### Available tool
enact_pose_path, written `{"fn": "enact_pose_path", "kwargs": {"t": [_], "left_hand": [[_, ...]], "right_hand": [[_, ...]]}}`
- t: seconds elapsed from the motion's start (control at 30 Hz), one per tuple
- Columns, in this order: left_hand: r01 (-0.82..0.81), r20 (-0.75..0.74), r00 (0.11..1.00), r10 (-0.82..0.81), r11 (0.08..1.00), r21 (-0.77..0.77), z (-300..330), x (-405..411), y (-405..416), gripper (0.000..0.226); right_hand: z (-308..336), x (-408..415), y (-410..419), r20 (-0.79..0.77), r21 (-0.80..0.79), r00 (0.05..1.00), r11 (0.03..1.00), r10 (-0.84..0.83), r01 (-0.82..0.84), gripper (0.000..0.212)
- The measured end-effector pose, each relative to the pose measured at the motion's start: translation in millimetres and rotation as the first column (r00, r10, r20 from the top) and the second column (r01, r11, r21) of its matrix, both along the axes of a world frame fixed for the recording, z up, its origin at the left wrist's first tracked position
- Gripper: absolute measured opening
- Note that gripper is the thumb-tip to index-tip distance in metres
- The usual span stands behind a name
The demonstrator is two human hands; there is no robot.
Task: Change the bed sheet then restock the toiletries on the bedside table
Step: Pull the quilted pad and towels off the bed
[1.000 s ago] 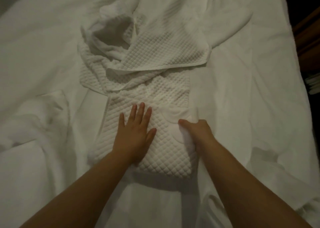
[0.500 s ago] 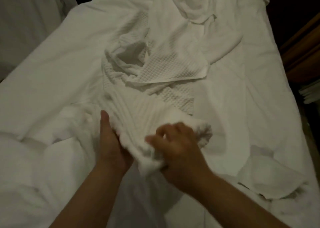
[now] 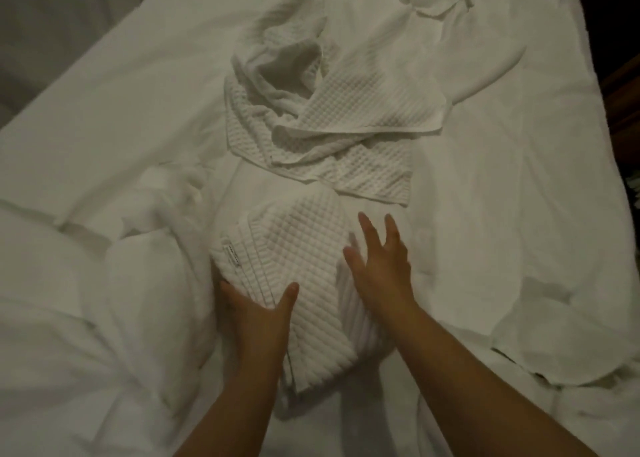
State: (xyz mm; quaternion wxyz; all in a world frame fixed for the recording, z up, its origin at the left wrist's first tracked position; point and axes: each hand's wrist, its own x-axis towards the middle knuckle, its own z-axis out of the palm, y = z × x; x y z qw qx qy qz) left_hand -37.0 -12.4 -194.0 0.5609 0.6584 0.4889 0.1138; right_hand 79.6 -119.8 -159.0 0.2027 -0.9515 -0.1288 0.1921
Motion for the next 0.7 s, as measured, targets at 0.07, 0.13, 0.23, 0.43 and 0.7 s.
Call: {"fn": "enact_pose_path", "kwargs": {"t": [0.07,0.13,0.23,0.43,0.7], "left_hand": [[-0.004,0.017,1.000,0.003,1.000,0.014,-6,1,-2,0.109],[-0.009,0.034,0.999,0.008,0.999,0.040,-15,-2,1,0.108],[0.031,0.015,0.999,-0.033,0.995,0.095,-13,-5,-1,0.104],[0.233,-0.032,0.972,-0.233,0.941,0.244,-5,-24,-14,0.084],[0.465,0.097,0.880,-0.466,0.885,0.026,13,-34,20,0.057]], "right_hand": [[-12,1,7,-0.134,-0.122,0.980,0.979,0.145,-0.161,0.071],[-23,-6,8,-0.117,-0.172,0.935,0.921,0.334,-0.350,0.075],[-25,-1,-3,-0.115,-0.059,0.919,0.921,0.377,-0.386,0.074],[-11,32,-16,-0.507,0.322,0.855,0.944,0.112,0.067,0.085],[35,11,-12,-0.400,0.466,0.870,0.881,0.288,-0.077,0.050]]}}
